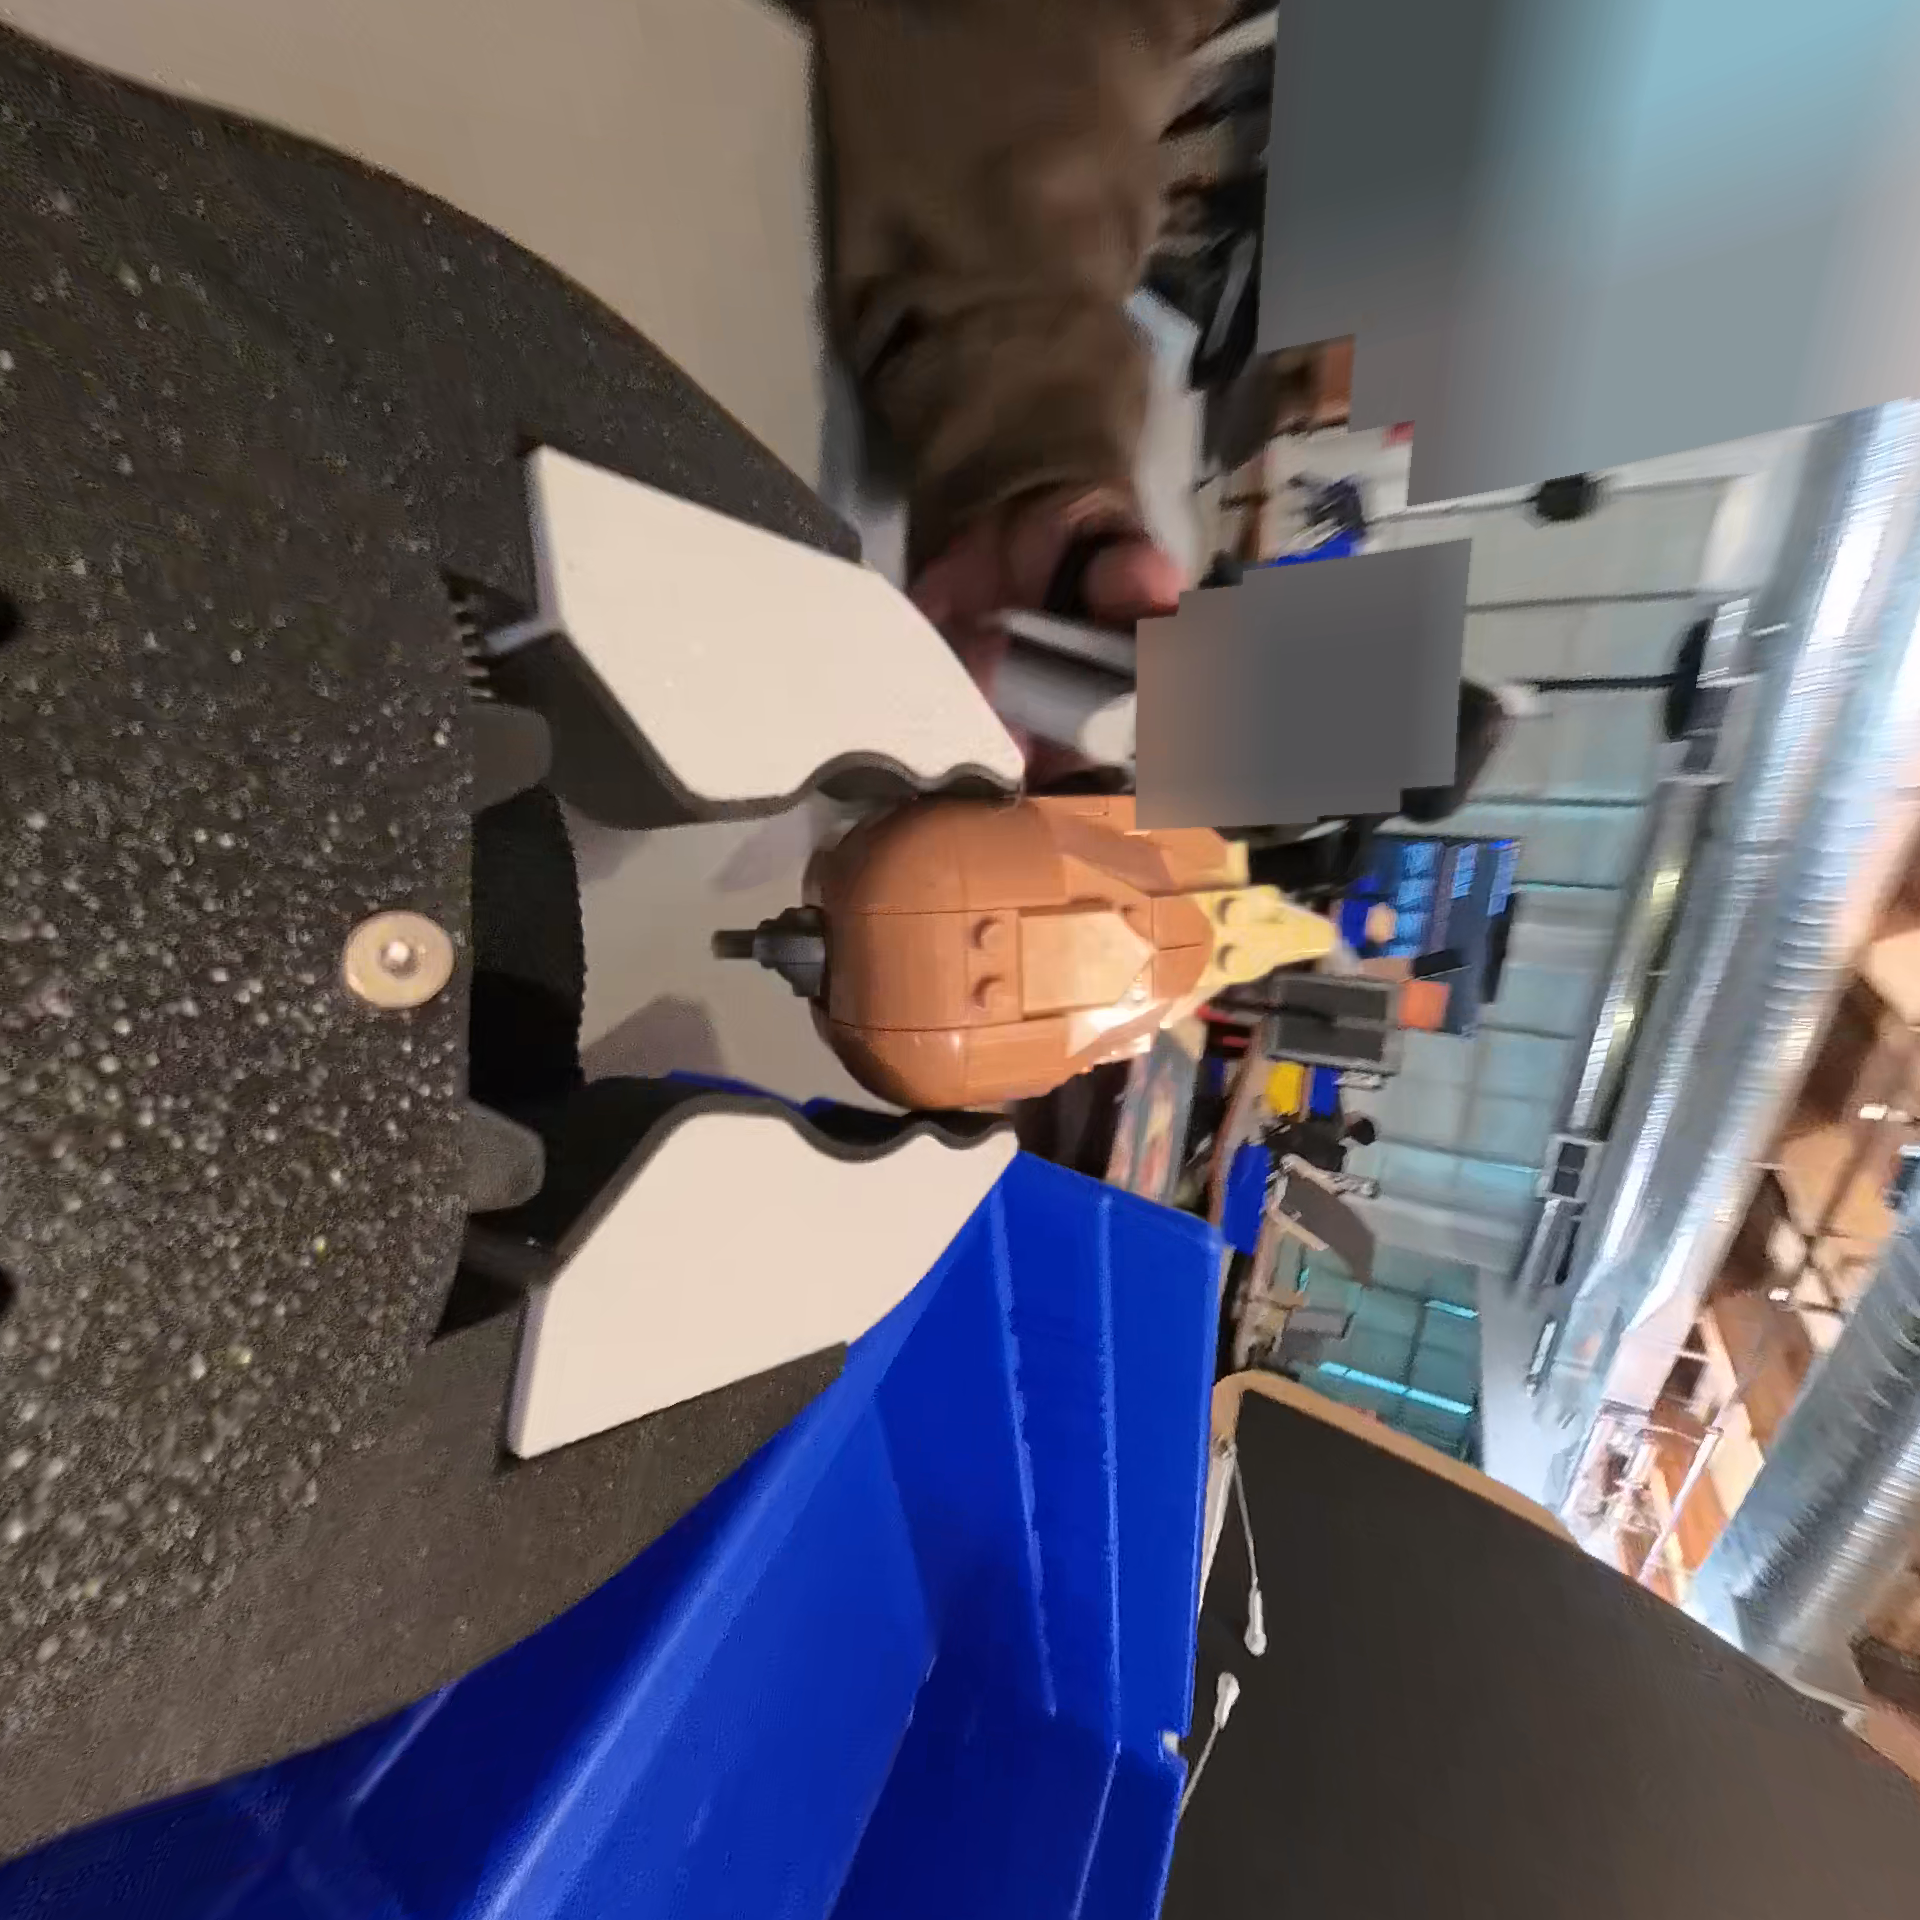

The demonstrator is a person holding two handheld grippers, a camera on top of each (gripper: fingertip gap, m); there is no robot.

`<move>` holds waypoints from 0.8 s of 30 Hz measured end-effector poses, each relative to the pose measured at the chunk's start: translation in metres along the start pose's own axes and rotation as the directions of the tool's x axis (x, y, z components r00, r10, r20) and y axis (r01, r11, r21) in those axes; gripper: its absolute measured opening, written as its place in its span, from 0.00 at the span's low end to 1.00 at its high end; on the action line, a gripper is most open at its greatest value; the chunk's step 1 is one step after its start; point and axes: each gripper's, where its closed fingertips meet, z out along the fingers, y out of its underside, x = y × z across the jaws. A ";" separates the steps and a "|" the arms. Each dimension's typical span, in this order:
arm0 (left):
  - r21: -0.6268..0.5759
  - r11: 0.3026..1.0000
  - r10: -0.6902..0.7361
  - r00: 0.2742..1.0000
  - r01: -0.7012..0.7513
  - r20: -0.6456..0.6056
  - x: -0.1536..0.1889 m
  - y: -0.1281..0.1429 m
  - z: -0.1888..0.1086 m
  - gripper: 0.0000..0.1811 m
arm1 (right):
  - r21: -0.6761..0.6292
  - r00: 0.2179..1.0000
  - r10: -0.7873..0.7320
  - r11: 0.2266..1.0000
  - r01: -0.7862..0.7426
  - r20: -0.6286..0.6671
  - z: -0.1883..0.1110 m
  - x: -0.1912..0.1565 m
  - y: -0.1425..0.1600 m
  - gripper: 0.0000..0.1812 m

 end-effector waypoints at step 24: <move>-0.214 0.977 -0.013 0.997 -0.005 -0.081 0.022 0.064 0.036 0.36 | 0.193 0.963 0.224 0.949 -0.251 0.150 -0.010 -0.008 -0.028 0.31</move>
